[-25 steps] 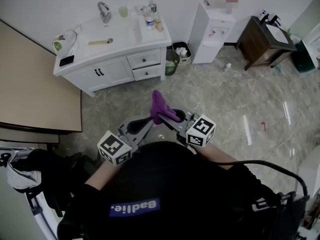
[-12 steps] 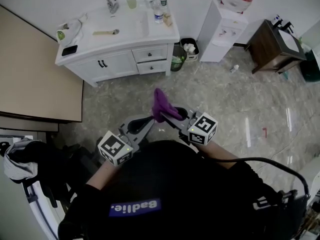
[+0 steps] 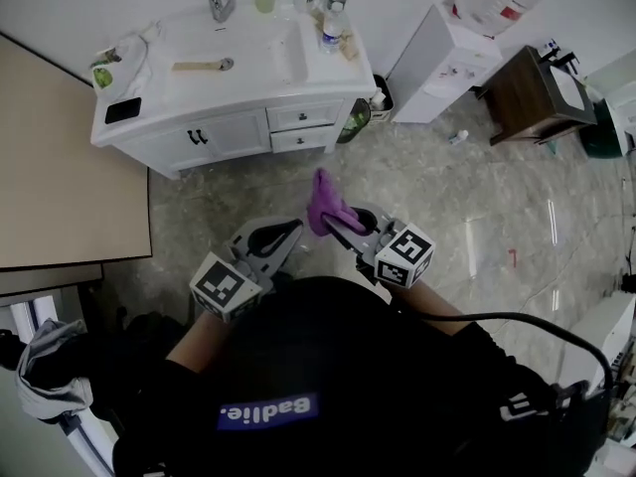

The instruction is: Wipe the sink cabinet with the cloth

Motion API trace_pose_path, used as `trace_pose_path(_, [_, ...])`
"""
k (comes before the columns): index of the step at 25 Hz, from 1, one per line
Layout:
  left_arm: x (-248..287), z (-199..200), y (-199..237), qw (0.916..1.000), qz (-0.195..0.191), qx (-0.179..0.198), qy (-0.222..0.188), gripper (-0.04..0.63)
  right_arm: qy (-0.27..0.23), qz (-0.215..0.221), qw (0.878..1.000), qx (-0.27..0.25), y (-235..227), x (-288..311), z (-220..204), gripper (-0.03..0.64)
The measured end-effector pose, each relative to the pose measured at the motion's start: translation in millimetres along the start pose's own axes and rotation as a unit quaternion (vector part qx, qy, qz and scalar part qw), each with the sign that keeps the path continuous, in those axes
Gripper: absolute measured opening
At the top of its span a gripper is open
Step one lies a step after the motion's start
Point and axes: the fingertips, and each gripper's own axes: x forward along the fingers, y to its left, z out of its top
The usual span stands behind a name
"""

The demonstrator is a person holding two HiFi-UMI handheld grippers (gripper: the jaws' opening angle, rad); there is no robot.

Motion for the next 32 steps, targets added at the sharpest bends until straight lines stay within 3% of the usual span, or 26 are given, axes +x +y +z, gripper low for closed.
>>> trace_pose_path(6, [-8, -4, 74, 0.9995, -0.026, -0.018, 0.007, -0.005, 0.012, -0.053, 0.999, 0.005, -40, 62, 4, 0.069])
trace_pose_path(14, [20, -22, 117, 0.9995, -0.013, -0.026, 0.009, -0.005, 0.045, -0.042, 0.998, -0.002, -93, 108, -27, 0.069])
trace_pose_path(20, [57, -76, 147, 0.9992, 0.015, -0.036, 0.007, -0.005, 0.076, -0.044, 0.995, -0.040, -162, 135, -77, 0.069])
trace_pose_path(27, [96, -152, 201, 0.9992, 0.035, -0.020, 0.007, -0.005, 0.086, -0.047, 0.992, -0.082, -238, 182, -141, 0.069])
trace_pose_path(32, [121, -218, 234, 0.9992, 0.027, -0.030, -0.002, -0.005, 0.080, -0.069, 0.988, -0.115, -281, 214, -185, 0.069])
